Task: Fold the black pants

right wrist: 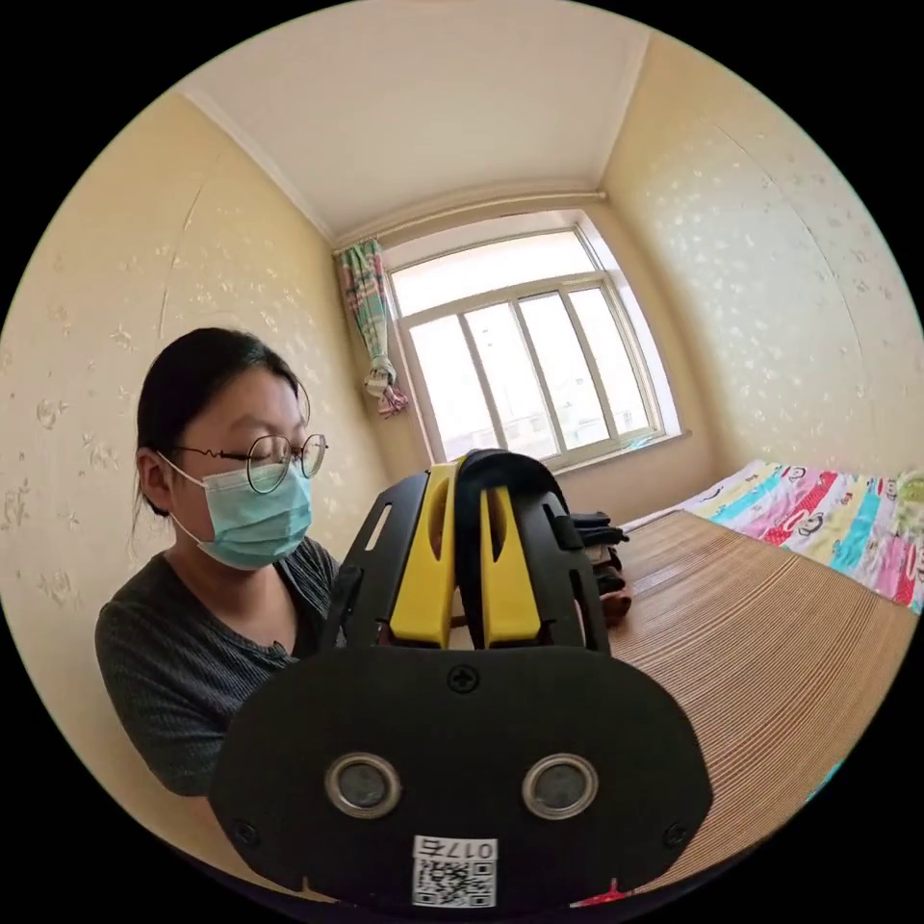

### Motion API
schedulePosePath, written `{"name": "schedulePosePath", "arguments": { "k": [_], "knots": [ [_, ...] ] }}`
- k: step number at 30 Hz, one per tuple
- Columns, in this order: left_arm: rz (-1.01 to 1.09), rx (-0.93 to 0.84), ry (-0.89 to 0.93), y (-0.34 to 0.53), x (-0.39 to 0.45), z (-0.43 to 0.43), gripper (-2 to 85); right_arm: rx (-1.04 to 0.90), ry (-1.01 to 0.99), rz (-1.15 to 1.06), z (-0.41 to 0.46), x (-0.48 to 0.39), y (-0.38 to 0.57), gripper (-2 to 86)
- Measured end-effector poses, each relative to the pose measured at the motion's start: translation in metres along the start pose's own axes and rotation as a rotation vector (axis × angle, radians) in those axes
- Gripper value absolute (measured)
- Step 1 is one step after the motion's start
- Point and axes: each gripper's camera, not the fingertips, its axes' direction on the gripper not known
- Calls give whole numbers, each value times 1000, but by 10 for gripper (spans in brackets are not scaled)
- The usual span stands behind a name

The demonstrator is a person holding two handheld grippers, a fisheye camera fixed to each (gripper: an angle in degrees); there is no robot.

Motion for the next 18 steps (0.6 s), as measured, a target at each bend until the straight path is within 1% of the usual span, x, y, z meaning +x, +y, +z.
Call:
{"name": "schedulePosePath", "arguments": {
  "k": [2,5,7,9,12,14,15,17,18],
  "knots": [
    [24,20,10,-28,24,5,41,24,39,-69,-6,-46,-41,0],
    [29,33,38,-51,35,14,41,52,87,-112,-7,-82,-76,0],
    [15,25,27,-58,29,23,41,64,104,-112,-7,-87,-91,0],
    [-20,11,-4,-56,11,34,40,54,125,-52,-5,-75,-102,0],
    [-138,-22,-52,-40,-46,59,39,32,162,64,1,-25,-104,0],
    [-193,-95,-157,-27,-104,87,39,18,183,207,7,47,-95,0],
    [-194,-121,-192,-24,-120,95,39,8,196,242,10,69,-93,0],
    [-209,-216,-288,-4,-183,125,40,-77,313,303,26,156,-82,-1],
    [-220,-230,-305,3,-198,130,40,-114,351,295,32,177,-79,-1]
  ]
}}
